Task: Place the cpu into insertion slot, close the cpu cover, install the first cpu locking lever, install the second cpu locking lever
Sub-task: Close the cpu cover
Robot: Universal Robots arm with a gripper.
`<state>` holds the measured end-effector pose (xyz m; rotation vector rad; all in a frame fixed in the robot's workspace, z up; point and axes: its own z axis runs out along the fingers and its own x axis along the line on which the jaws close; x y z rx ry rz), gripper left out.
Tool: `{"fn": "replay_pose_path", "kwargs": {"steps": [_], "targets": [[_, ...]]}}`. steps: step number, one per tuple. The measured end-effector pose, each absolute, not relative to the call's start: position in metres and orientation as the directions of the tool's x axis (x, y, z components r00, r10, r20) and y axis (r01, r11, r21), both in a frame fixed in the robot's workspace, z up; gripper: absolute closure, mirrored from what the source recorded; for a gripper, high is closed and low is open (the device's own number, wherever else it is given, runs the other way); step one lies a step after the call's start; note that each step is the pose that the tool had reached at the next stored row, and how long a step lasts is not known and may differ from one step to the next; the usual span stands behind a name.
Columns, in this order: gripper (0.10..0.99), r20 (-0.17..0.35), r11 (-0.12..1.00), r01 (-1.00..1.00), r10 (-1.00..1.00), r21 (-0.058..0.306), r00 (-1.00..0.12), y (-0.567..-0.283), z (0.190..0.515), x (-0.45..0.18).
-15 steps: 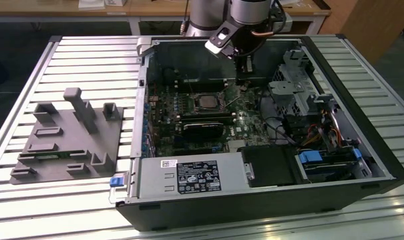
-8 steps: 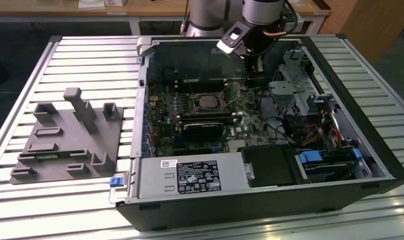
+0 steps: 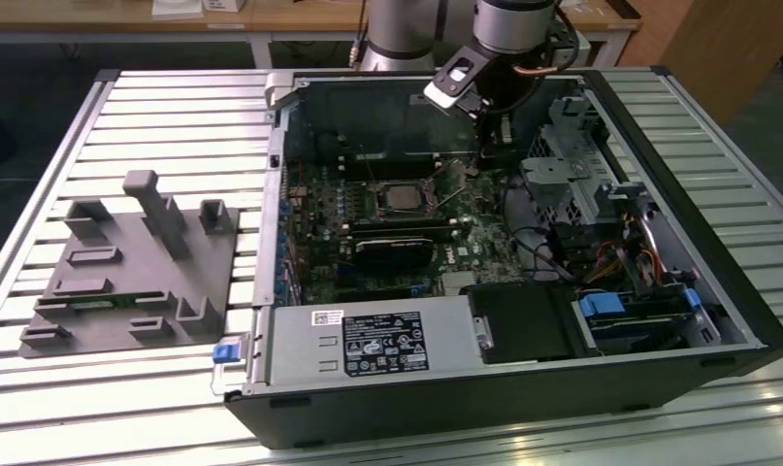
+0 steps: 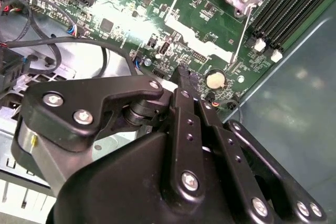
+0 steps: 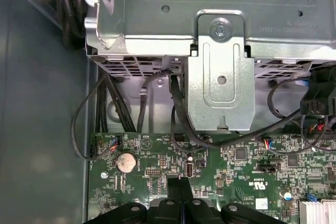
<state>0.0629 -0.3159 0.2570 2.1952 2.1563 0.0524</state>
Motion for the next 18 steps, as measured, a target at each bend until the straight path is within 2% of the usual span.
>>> {"fn": "replay_pose_path", "kwargs": {"steps": [18], "targets": [[0.980,-0.021,-0.017,0.998,1.000,0.060,0.018,-0.316,0.238,0.063]]}}
